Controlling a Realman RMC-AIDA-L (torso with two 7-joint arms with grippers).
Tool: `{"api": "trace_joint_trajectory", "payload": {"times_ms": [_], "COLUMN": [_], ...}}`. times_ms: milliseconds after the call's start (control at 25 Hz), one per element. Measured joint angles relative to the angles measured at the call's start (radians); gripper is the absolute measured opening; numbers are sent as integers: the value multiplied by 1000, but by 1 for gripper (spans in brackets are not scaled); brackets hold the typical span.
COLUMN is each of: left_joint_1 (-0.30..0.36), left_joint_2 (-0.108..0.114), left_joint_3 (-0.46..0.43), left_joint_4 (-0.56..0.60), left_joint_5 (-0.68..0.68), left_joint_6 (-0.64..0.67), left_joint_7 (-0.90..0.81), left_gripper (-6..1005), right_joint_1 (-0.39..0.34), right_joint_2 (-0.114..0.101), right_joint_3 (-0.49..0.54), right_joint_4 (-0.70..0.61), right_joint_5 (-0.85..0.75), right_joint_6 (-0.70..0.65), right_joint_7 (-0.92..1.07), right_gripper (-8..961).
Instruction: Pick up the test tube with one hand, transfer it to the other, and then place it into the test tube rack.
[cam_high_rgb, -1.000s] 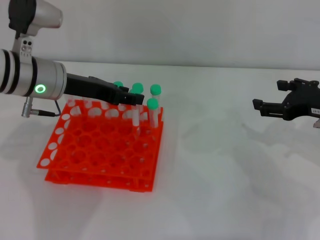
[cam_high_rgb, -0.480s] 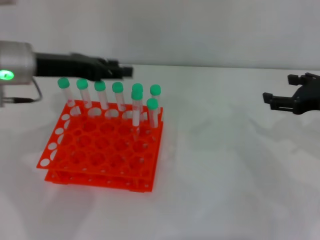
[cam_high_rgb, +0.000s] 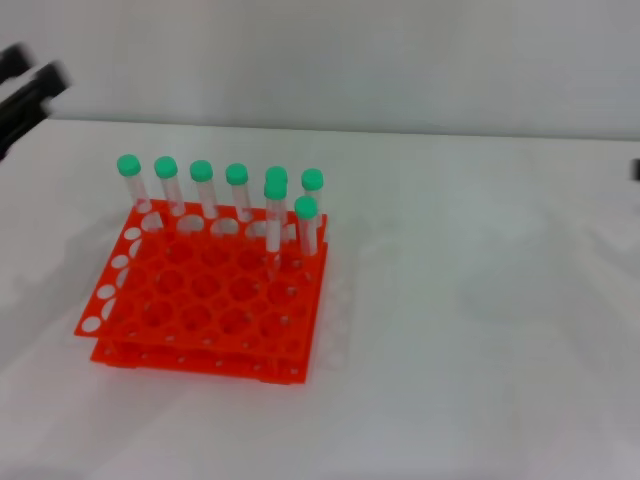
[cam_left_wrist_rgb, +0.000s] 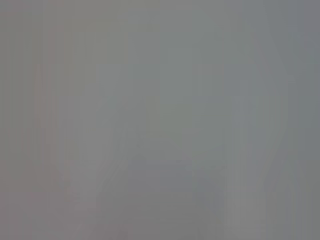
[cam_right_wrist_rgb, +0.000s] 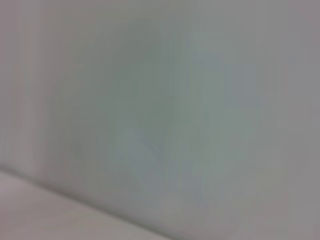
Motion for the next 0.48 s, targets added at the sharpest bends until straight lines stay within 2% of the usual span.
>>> {"api": "trace_joint_trajectory", "payload": {"times_ms": [80,120,200,240,440,480], "left_joint_1": [78,92,172,196,286,297], "left_joint_2": [0,1,1,1,1,0], "left_joint_3": [-7,-8,-13,-14,-71,-82], "left_joint_4": [109,133,248,287,527,572], "left_joint_5": [-82,-97,-150,-162,-176,-175], "left_joint_6": [-1,-2,-3,-5,-23,-27], "left_joint_7": [110,138,257,298,517,567], "left_gripper": [572,571,570,569,566,565], "right_joint_1": [-24,-30,-32,-28,-13,-17], "right_joint_2": [-1,-1,-1,-1,-8,-8], "right_joint_3": [70,117,228,274,652,679], "right_joint_4": [56,97,204,255,582,603], "right_joint_5": [89,134,214,239,294,294], "right_joint_6": [50,92,203,249,519,533], "right_joint_7": [-100,-159,-294,-345,-652,-674], "right_gripper": [857,857,857,857,857,857]}}
